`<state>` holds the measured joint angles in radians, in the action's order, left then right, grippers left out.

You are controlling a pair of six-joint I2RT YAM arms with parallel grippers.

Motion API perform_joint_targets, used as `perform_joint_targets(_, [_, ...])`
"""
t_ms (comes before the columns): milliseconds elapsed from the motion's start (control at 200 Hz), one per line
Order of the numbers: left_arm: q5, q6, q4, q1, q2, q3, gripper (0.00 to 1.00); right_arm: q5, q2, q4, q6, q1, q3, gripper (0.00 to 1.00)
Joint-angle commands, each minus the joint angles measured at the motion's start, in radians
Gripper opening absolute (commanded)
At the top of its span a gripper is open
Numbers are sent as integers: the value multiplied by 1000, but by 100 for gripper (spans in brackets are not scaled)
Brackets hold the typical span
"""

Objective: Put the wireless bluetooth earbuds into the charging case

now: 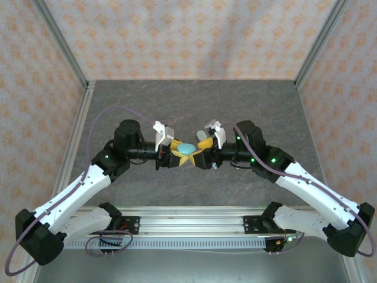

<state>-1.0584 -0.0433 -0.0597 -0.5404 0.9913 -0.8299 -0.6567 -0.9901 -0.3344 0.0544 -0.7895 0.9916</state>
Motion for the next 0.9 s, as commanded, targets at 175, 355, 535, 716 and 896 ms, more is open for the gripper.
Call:
perform_joint_targets(175, [-54, -1, 23, 4, 10, -21, 0, 71, 1, 54, -46, -5, 44, 67])
perform_joint_targets(355, [-67, -12, 6, 4, 12, -29, 0, 72, -14, 65, -64, -5, 52, 64])
perform_joint_targets(535, [-80, -21, -10, 4, 13, -34, 0, 69, -21, 94, -82, -5, 51, 59])
perform_joint_targets(716, [-86, -31, -22, 5, 13, -40, 0, 47, -36, 106, -104, -5, 60, 51])
perform_joint_targets(896, [-97, -41, -36, 4, 18, -47, 0, 7, -60, 92, -133, -5, 77, 34])
